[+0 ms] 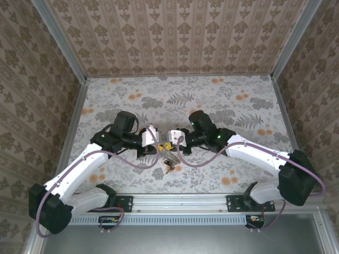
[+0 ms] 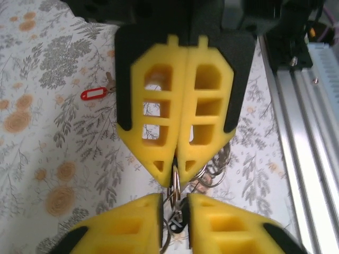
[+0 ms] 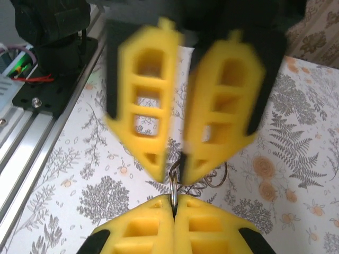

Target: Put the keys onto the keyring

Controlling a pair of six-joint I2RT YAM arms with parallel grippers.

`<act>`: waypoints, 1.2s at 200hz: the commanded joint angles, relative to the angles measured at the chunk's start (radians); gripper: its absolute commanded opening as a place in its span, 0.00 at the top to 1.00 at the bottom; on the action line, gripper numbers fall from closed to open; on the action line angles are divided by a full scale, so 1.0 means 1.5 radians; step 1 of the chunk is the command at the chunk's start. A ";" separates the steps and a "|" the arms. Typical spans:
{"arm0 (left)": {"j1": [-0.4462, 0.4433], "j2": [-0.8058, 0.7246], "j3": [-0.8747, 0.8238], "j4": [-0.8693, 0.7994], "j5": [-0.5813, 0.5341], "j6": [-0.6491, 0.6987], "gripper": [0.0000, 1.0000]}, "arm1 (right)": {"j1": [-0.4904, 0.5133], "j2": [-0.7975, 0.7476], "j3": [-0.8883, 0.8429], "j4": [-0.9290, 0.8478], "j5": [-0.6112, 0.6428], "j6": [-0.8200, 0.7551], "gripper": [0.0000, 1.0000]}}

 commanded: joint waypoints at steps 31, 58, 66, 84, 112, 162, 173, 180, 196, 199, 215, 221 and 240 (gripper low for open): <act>0.022 -0.111 -0.056 0.057 0.025 -0.102 0.69 | -0.027 -0.031 -0.093 0.268 -0.094 0.217 1.00; 0.012 -0.105 -0.057 0.072 0.041 -0.131 0.68 | -0.037 -0.017 -0.101 0.316 -0.120 0.262 1.00; 0.007 -0.101 -0.057 0.071 0.041 -0.137 0.68 | -0.039 -0.012 -0.097 0.320 -0.128 0.270 1.00; 0.003 -0.083 -0.062 0.063 0.063 -0.151 0.68 | -0.042 -0.011 -0.092 0.313 -0.136 0.273 1.00; 0.004 -0.039 -0.064 0.032 0.143 -0.139 0.70 | -0.045 -0.015 -0.095 0.298 -0.142 0.272 1.00; 0.006 -0.043 -0.133 0.120 0.162 -0.203 0.61 | -0.053 -0.048 -0.097 0.244 -0.147 0.247 1.00; 0.006 -0.049 -0.165 0.192 0.157 -0.252 0.58 | -0.053 -0.053 -0.100 0.245 -0.149 0.251 1.00; 0.005 -0.052 -0.182 0.237 0.153 -0.276 0.55 | -0.053 -0.054 -0.100 0.246 -0.153 0.254 1.00; 0.001 -0.054 -0.207 0.308 0.132 -0.298 0.50 | -0.053 -0.056 -0.102 0.248 -0.166 0.254 1.00; 0.001 -0.054 -0.209 0.314 0.129 -0.297 0.49 | -0.053 -0.056 -0.102 0.248 -0.168 0.254 1.00; 0.001 -0.053 -0.207 0.332 0.119 -0.281 0.48 | -0.052 -0.052 -0.100 0.244 -0.179 0.252 1.00; 0.000 -0.054 -0.204 0.335 0.116 -0.271 0.48 | -0.053 -0.052 -0.098 0.244 -0.181 0.251 1.00; -0.008 -0.052 -0.181 0.306 0.138 -0.194 0.45 | -0.052 -0.049 -0.093 0.238 -0.183 0.246 1.00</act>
